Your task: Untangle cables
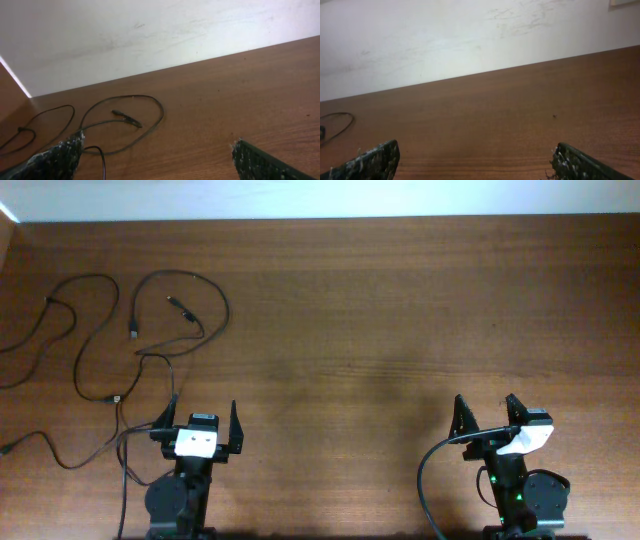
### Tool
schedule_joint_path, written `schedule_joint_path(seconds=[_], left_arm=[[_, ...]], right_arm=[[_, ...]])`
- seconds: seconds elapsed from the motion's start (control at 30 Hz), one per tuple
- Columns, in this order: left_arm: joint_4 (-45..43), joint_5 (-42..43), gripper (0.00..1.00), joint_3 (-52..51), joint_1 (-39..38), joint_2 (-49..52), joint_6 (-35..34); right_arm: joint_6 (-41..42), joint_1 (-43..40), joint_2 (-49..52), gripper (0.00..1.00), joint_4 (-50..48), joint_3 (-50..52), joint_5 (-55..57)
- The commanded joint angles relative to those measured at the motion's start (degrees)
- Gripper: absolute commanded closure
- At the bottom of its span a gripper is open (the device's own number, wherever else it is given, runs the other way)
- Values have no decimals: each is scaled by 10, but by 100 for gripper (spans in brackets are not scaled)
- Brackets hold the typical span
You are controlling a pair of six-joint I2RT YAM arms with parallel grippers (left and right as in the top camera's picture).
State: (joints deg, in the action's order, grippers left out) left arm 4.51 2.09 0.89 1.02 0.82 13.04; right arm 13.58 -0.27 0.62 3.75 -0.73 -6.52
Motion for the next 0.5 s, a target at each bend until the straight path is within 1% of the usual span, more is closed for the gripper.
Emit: schedule_joint_path(seconds=[0.0, 0.47], left_arm=[[2, -4, 1, -4, -2, -4, -5], [2, -4, 1, -4, -2, -4, -5]], right_arm=[[3, 4, -4, 1, 0, 4, -5], [3, 4, -4, 1, 0, 4, -5]])
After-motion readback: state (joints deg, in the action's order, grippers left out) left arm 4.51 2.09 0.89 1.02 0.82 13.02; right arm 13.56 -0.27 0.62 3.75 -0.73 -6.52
